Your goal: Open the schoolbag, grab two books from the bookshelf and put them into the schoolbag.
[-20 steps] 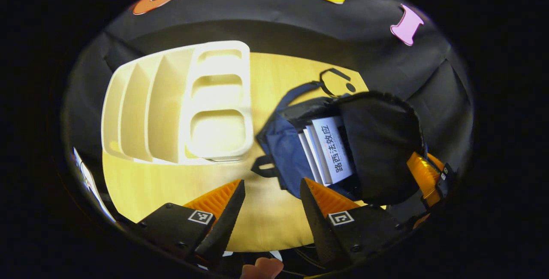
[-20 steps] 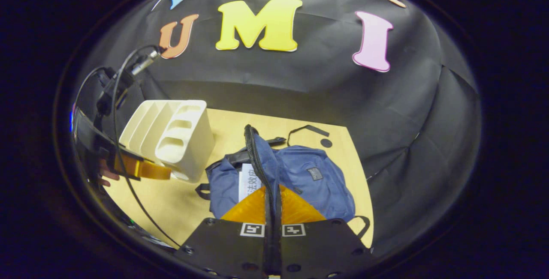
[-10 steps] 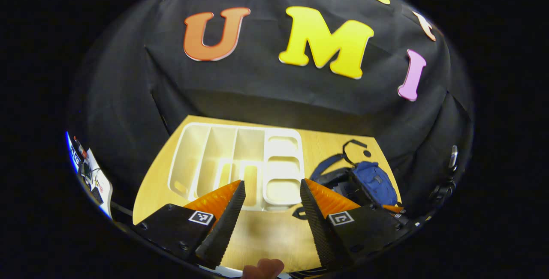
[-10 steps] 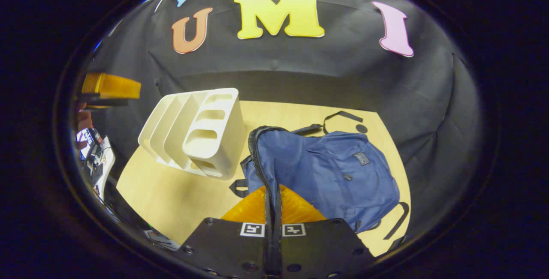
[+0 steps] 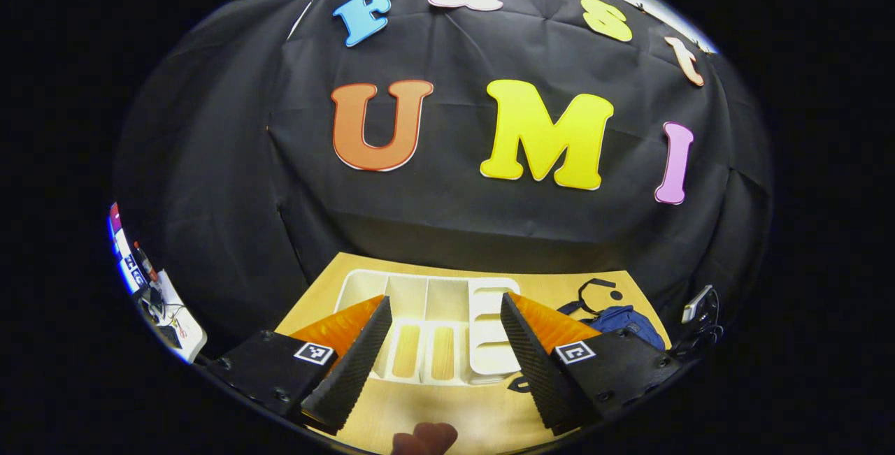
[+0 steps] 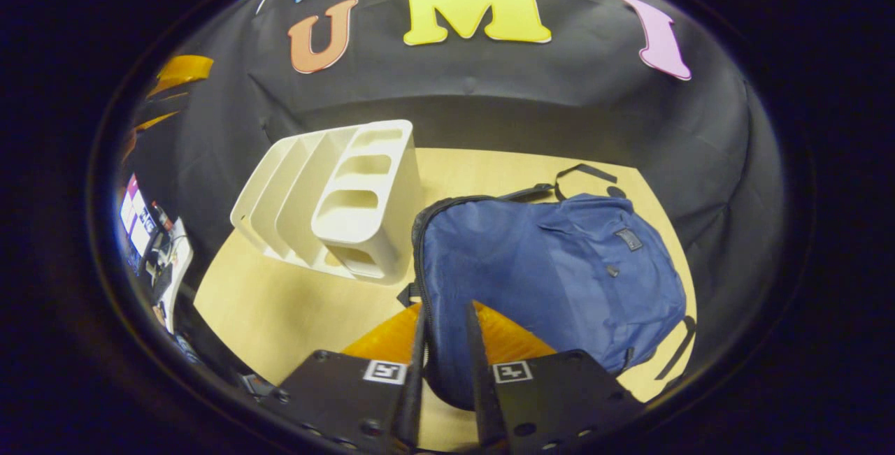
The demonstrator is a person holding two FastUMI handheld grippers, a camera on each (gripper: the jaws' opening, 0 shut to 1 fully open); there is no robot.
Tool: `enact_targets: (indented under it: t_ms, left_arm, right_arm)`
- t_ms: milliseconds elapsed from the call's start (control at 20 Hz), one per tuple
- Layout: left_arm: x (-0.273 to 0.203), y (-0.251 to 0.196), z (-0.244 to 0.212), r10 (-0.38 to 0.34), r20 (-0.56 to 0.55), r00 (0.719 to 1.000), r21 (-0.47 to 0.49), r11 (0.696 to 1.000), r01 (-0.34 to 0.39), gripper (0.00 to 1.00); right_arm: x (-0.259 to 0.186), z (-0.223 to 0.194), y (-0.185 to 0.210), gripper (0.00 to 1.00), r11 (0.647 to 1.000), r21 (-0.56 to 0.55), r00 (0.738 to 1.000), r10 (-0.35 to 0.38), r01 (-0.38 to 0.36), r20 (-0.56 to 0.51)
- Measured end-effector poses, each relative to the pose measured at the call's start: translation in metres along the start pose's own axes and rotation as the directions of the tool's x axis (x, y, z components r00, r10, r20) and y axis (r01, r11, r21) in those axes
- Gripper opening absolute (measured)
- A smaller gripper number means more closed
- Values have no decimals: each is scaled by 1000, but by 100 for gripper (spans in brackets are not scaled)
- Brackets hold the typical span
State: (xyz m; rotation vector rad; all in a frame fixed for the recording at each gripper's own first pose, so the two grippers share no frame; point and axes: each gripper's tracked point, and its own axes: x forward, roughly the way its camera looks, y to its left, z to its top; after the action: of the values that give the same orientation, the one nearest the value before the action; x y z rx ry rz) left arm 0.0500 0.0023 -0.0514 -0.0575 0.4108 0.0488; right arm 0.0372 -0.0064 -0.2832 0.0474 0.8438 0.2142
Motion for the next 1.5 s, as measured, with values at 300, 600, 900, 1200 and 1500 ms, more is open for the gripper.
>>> enact_targets:
  t_ms: [300, 600, 900, 1200, 1500]
  left_arm:
    - [-2, -3, 9, -13, 42, 999, -7, 1000, 13, 98]
    - [-4, -14, 49, -37, 185, 982, 89, 996, 20, 98]
    - [-14, -23, 93, -37, 299, 954, 63, 998, 19, 98]
    - [-29, -29, 130, -52, 391, 919, 85, 996, 21, 100]
    - [-36, -45, 125, -73, 399, 914, 82, 996, 44, 98]
  right_arm:
    - [-11, 12, 4, 84, 1000, -1, 999, 3, -3, 50]
    - [-47, 74, -13, 97, 995, -15, 964, -94, 101, 249]
    - [-130, 184, -12, 97, 981, -10, 802, -151, 193, 578]
    - [-217, 254, -6, 96, 981, 75, 615, -171, 179, 770]
    - [-251, 274, -6, 96, 977, 79, 557, -179, 198, 811]
